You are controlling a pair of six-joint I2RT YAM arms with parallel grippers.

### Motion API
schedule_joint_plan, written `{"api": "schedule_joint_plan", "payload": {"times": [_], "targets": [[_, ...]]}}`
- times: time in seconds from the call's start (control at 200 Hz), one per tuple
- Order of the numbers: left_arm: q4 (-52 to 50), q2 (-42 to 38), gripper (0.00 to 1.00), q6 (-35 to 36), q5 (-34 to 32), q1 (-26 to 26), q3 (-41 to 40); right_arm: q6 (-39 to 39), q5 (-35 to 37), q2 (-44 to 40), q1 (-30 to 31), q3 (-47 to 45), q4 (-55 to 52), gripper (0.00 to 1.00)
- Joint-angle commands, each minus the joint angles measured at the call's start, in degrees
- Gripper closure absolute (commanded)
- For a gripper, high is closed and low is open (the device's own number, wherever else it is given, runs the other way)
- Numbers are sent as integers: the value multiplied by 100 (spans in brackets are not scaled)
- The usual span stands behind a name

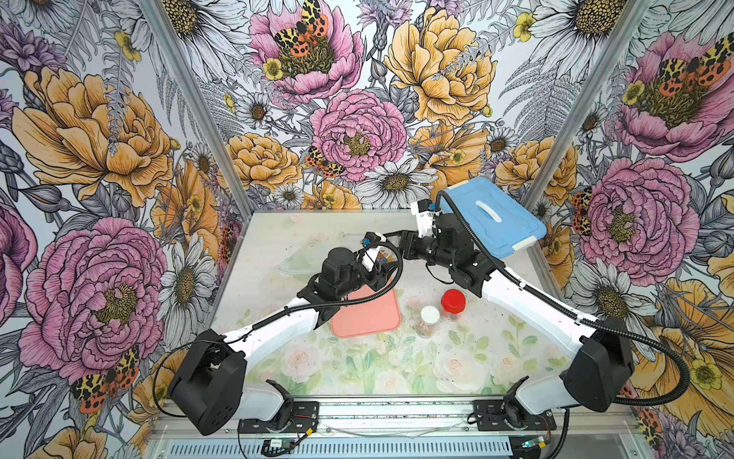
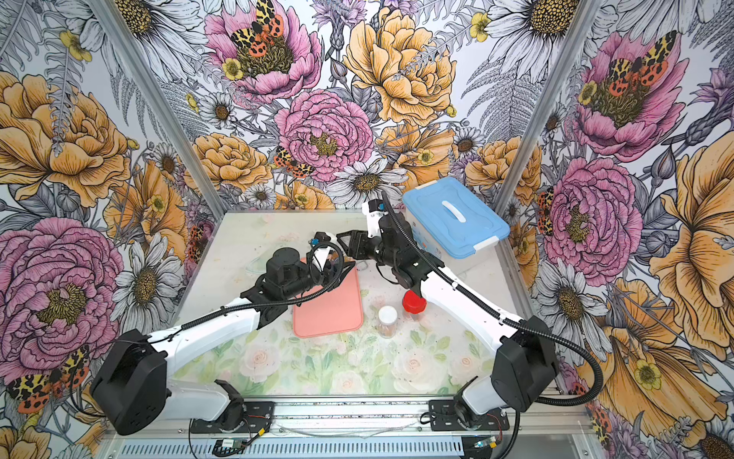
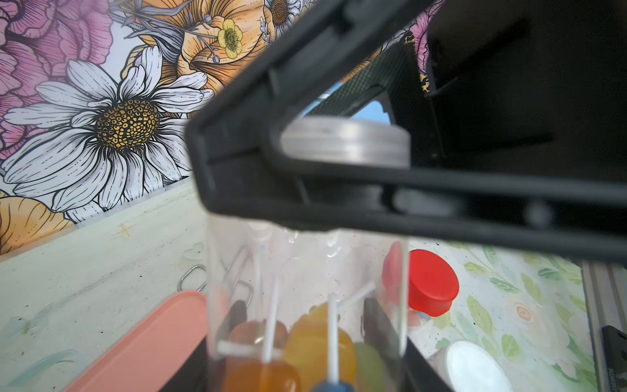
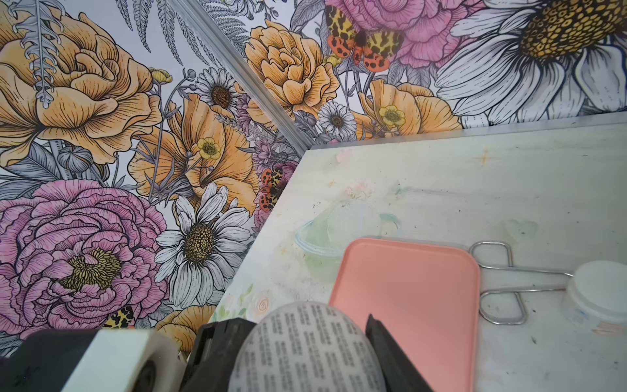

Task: Pour the candies out of the jar
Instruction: Unscrew the lid from the jar.

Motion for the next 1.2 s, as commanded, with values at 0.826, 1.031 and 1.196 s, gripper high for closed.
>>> {"api": "schedule_joint_plan", "payload": {"times": [0.826,1.031,1.196], "targets": [[563,-320,100,-476,2430,419,329,-756,-2824,-603,-424,-135,769,47],[407,-462,100,-519,1227,520,153,-116,-2283,-838,-857,-166,691,30],[215,-406,100,-458,950,465,221,-56,-1935,-866,-844,-120,524,26]]}}
